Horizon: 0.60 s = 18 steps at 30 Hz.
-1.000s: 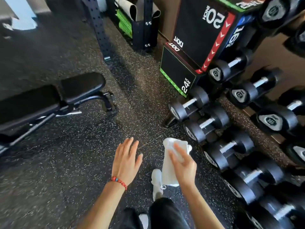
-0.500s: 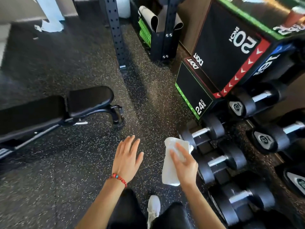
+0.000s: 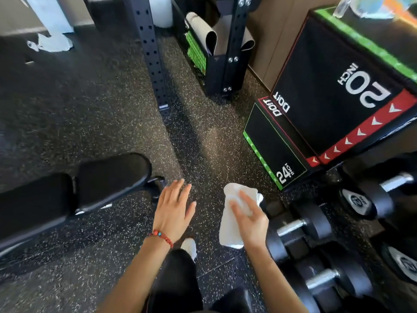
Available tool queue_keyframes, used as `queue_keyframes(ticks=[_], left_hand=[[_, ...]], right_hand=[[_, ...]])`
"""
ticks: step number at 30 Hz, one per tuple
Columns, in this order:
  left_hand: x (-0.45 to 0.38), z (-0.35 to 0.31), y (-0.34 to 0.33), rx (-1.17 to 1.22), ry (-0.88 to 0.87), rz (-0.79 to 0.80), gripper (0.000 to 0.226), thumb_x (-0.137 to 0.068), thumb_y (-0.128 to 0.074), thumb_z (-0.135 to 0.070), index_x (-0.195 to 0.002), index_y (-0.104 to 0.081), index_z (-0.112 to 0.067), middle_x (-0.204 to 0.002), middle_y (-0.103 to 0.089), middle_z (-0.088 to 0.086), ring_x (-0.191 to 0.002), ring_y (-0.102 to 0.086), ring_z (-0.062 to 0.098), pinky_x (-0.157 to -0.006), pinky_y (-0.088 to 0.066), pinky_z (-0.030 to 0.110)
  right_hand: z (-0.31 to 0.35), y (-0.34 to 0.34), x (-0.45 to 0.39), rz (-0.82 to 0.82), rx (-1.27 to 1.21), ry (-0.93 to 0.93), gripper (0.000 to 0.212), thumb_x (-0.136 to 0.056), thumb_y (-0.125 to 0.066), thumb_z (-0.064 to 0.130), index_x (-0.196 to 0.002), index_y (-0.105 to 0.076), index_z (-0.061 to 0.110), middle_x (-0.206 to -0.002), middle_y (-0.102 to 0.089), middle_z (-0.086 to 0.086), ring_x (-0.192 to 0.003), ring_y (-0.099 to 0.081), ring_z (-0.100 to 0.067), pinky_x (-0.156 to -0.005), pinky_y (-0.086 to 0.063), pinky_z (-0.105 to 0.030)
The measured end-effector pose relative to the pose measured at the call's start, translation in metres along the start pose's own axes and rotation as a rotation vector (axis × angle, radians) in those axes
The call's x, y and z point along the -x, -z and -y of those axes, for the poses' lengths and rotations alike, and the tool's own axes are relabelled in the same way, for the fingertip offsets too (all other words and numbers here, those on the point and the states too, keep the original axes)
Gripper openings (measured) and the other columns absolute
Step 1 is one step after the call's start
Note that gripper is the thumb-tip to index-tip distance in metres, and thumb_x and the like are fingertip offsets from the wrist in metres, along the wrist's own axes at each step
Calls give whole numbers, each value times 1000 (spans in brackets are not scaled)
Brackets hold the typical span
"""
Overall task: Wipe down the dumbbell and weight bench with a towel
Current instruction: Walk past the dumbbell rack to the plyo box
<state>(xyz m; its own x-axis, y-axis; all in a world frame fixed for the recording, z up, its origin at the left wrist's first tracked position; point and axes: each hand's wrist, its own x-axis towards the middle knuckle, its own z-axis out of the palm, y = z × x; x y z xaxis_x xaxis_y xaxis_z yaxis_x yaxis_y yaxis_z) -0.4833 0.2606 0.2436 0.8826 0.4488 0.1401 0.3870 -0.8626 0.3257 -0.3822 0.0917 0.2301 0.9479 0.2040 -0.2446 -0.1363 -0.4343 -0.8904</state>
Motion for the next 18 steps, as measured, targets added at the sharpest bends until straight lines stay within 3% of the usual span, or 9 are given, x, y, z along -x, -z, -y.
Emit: queue_keyframes(ticks=[3,8,11,14,18], left_hand=[[-58,19,7,1,-40,23,46,-88,-42,-31,-114,-61,2,-121,-59,24,-111,-57,40,-93,-44,57],[-138,30,6,21,-73,6,42,-79,-72,-14,-115,-61,5,-123,-57,26,-112,-55,42,-93,-43,58],[-181,29,-3,30,-90,34,42,-81,-70,-14,-117,-60,5,-126,-55,26,-116,-53,42,-96,-42,57],[-228,26,-16,30,-95,49,43,-82,-69,-15,-119,-58,4,-128,-54,26,-117,-52,41,-97,-42,57],[-300,15,-36,11,-110,47,43,-81,-70,-16,-118,-59,3,-126,-55,26,-115,-53,41,-95,-43,58]], right_hand=[[27,-22,-42,-42,-19,-14,36,-75,-73,41,-111,-65,37,-79,-62,22,-75,-57,4,-69,-47,-25],[60,-42,-105,-91,-12,-23,35,-75,-72,44,-109,-64,40,-77,-60,18,-73,-56,3,-70,-46,-26],[73,-47,-147,-102,-8,-32,35,-75,-71,44,-109,-64,41,-83,-64,11,-75,-57,1,-69,-44,-23],[83,-49,-193,-114,-21,-36,36,-75,-72,44,-109,-65,39,-81,-62,16,-76,-56,8,-69,-42,-22],[97,-45,-263,-117,-41,-22,37,-76,-72,41,-111,-65,35,-84,-62,11,-78,-58,-3,-72,-44,-24]])
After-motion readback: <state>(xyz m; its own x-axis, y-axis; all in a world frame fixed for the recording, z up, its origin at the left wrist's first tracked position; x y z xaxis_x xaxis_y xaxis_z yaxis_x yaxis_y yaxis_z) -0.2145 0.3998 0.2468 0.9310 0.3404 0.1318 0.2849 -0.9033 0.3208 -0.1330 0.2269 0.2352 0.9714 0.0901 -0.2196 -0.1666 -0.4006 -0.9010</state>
